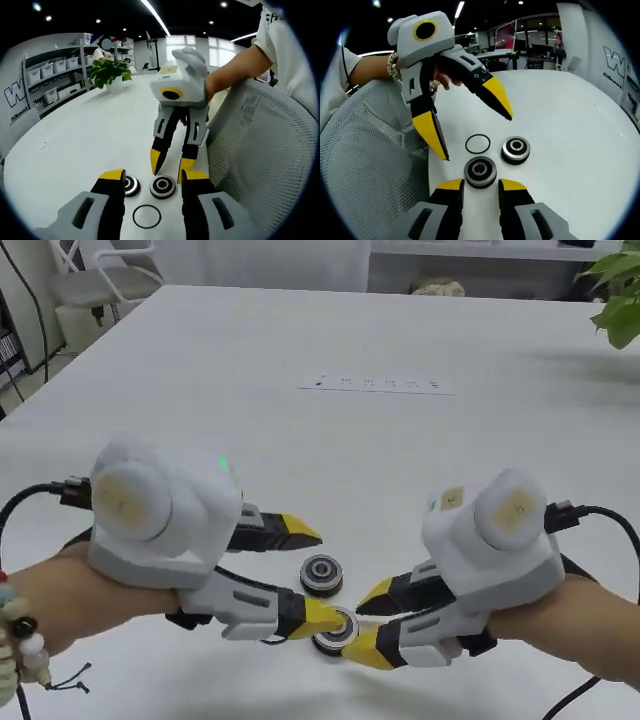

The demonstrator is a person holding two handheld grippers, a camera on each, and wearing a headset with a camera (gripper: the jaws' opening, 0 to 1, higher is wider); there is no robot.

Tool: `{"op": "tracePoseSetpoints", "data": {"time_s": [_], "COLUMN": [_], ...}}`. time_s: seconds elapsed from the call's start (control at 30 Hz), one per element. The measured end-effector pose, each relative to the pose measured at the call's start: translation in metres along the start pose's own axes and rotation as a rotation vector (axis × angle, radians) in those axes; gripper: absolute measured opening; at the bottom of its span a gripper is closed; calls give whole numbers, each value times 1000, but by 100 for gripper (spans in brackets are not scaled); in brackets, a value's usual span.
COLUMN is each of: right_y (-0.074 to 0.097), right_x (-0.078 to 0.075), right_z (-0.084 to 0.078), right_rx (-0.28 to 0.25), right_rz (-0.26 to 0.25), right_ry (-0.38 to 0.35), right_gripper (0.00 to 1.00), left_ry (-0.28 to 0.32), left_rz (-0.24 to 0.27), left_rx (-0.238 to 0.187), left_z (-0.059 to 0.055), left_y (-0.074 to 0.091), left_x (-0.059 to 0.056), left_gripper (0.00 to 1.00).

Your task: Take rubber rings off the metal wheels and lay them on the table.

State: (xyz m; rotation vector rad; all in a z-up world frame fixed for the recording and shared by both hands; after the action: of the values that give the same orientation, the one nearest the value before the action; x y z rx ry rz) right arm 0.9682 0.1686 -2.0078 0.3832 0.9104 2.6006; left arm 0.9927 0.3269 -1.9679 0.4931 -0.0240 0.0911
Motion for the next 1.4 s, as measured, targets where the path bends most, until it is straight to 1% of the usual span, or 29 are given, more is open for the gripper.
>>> {"op": "tracePoseSetpoints", "data": {"time_s": [0.07, 0.17, 0.23, 0.33, 0.4, 0.43, 0.63, 0.7, 0.8, 0.83, 0.97, 1.07, 1.13, 1.23, 1.33, 1.4], "right_y": [-1, -1, -2, -2, -3, -4, -6, -6, -6, -6, -6, -6, -6, -5, -5, -5], "right_x": [0, 0, 0, 1, 2, 2, 2, 2, 2, 2, 2, 3, 3, 2, 2, 2], "right_z": [-1, -1, -1, 0, -1, -1, -2, -2, -2, -2, -2, -2, -2, -2, -2, -2], "right_rx": [4, 4, -1, -2, 1, 5, 18, 18, 18, 18, 19, 21, 22, 23, 25, 26], "right_rz": [0, 3, 1, 1, 4, 5, 0, -2, -2, -2, -2, -2, -2, -2, -1, -2], "right_ry": [-1, -6, -6, -3, 4, 9, 18, 20, 25, 27, 33, 39, 42, 43, 48, 51], "right_gripper": [23, 23, 23, 22, 22, 22, 21, 21, 21, 21, 21, 20, 20, 20, 19, 19], "left_ry": [-18, -5, -13, -7, -14, -15, -21, -29, -25, -11, -20, 16, 6, 12, 22, 17], "left_rz": [1, -13, -18, -23, -37, -37, -21, -18, -23, -31, -26, -23, -23, -20, -18, -15], "left_rx": [3, 15, 25, 32, 46, 60, 77, 81, 87, 79, 72, 61, 54, 45, 26, 3], "left_z": [-1, -6, -8, -13, -15, -17, -22, -23, -25, -25, -26, -27, -28, -29, -31, -34], "left_y": [-4, -10, -13, -17, -18, -18, -21, -21, -22, -22, -22, -22, -21, -21, -21, -21], "left_x": [0, -2, -5, -7, -8, -8, -6, -5, -6, -7, -7, -6, -7, -7, -7, -8], "left_gripper": [41, 40, 37, 31, 25, 24, 21, 18, 12, 10, 10, 10, 10, 9, 9, 9]}}
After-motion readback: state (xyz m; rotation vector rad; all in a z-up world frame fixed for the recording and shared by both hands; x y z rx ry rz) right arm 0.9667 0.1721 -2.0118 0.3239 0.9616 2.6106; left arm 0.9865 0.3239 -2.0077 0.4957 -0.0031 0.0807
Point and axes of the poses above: the centre of the closed fingertips' face, and the gripper's own axes: y roughly backward along the fingers, x roughly to its left, z roughly out of its top, the point moved 10 cm from there along y, roughly backward along the fingers, and after that the axes turned 4 degrees about -x, right-handed, at the moved point
